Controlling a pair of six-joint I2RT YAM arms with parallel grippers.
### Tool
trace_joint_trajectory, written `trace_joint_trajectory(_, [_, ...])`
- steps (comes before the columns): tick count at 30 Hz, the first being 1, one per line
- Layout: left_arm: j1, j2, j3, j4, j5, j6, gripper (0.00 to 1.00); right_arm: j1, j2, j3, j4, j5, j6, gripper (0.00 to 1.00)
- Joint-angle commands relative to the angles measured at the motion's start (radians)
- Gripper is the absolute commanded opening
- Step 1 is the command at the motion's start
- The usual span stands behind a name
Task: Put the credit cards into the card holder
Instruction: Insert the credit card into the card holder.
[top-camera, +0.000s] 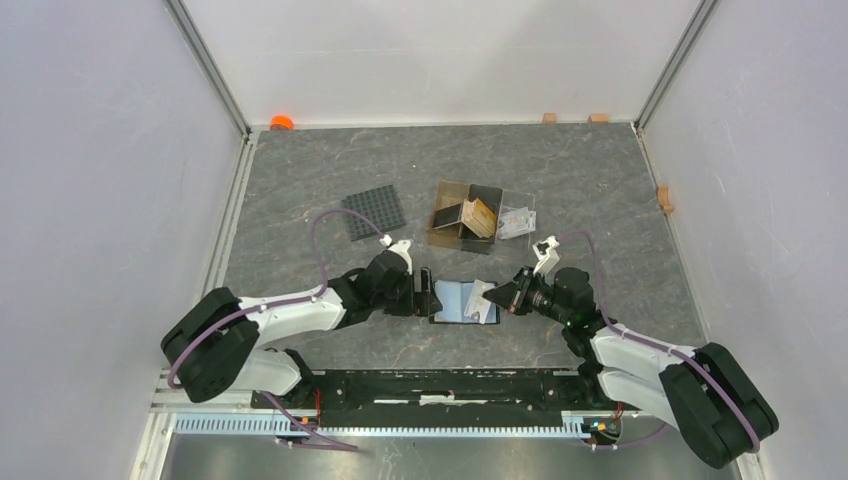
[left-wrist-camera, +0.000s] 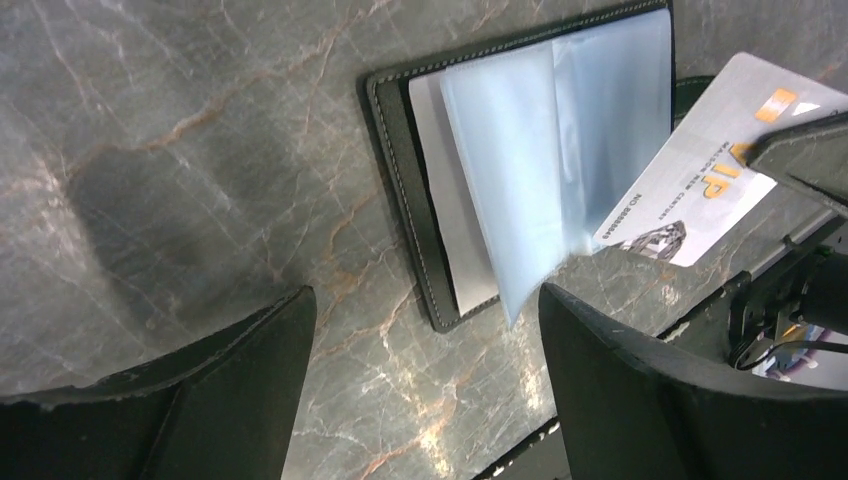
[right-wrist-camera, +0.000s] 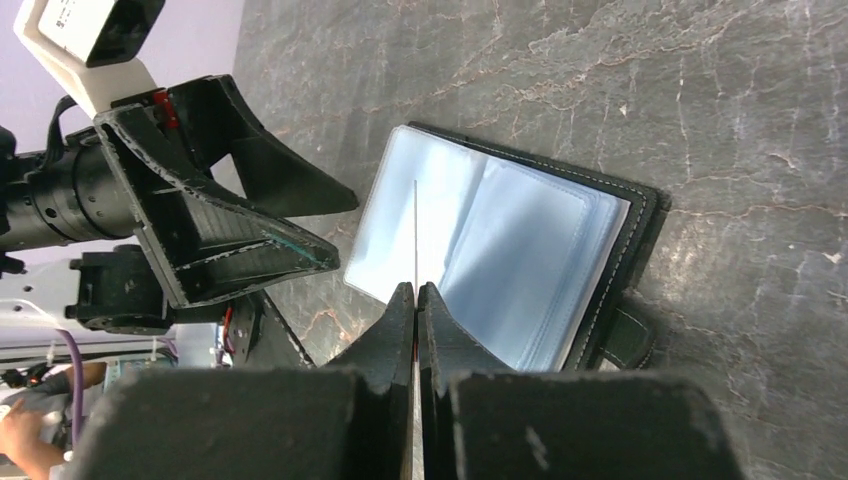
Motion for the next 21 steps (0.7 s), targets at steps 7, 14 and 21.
trace_joint_trajectory(7, [0.016, 0.117, 0.055, 0.058, -0.003, 0.082, 0.74, -0.008, 0.112, -0.032, 0.213, -0.035, 0.06, 0.0])
trace_joint_trajectory(14, [0.016, 0.166, 0.06, 0.052, -0.013, 0.1, 0.59, -0.008, 0.211, -0.032, 0.297, -0.053, 0.082, 0.0])
trace_joint_trajectory(21, [0.016, 0.212, 0.064, 0.049, -0.015, 0.112, 0.47, -0.008, 0.311, -0.034, 0.359, -0.045, 0.094, 0.0])
